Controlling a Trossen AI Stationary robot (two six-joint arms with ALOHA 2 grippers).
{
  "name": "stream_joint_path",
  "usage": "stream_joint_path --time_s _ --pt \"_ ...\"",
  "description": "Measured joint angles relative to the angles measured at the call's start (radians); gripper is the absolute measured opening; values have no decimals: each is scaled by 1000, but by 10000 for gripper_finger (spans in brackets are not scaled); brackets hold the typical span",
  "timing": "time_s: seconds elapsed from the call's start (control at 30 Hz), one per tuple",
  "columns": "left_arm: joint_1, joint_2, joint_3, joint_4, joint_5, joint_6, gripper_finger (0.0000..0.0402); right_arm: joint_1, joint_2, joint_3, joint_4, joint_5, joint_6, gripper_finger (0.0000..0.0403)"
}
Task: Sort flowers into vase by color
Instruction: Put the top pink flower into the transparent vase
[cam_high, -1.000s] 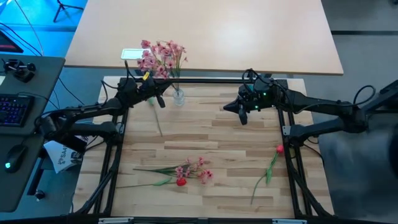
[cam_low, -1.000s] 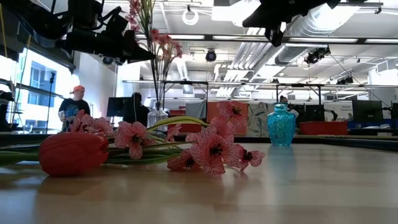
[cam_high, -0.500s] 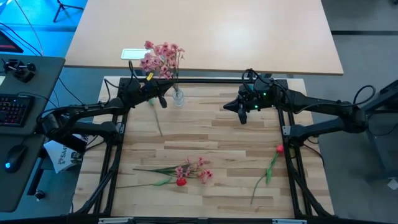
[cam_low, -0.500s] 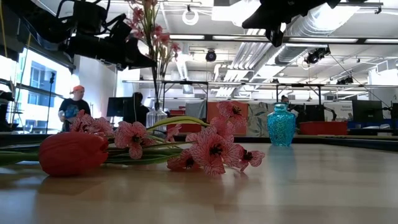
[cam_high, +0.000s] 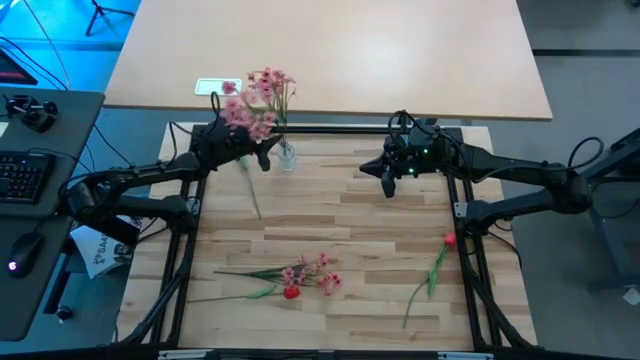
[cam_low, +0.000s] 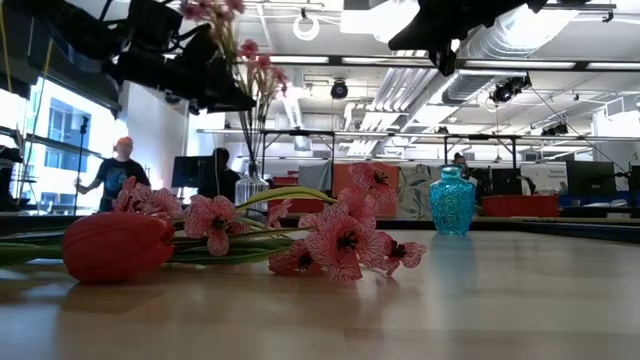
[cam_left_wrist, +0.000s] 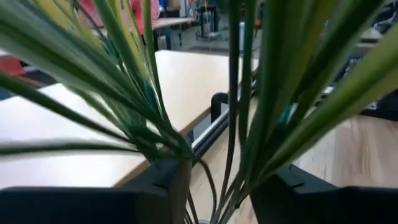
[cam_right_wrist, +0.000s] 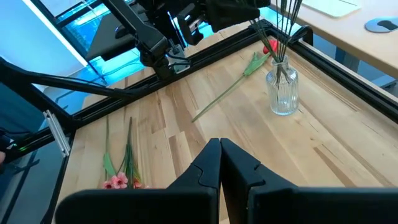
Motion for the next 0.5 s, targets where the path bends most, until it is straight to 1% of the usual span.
stream_joint_path --time_s 0.2,0.3,0.5 --pt "0 0 110 -140 -3 41 158 0 0 0 0 0 1 0" --pt "0 0 154 -202 -4 43 161 0 0 0 0 0 5 0" --pt "0 4 211 -245 -19 49 161 0 0 0 0 -1 1 0"
